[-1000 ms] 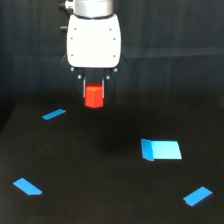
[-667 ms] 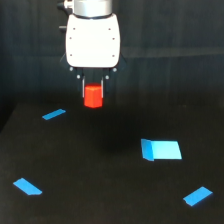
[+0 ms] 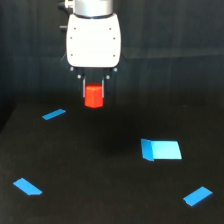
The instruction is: Pick up the red object from the table
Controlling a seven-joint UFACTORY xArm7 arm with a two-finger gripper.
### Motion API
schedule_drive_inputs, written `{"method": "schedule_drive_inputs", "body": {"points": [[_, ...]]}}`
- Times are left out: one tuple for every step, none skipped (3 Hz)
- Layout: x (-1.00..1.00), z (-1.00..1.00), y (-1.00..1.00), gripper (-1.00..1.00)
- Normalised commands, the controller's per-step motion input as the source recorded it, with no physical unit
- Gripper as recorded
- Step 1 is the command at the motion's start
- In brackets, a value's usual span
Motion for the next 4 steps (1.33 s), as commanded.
{"method": "schedule_drive_inputs", "body": {"points": [[-0.02,-0.05,-0.06,-0.95],[0.05,0.02,-0.07,-1.0],[0.0,-0.11,-0.06,-1.0],[0.03,-0.06,0.05,-1.0]]}}
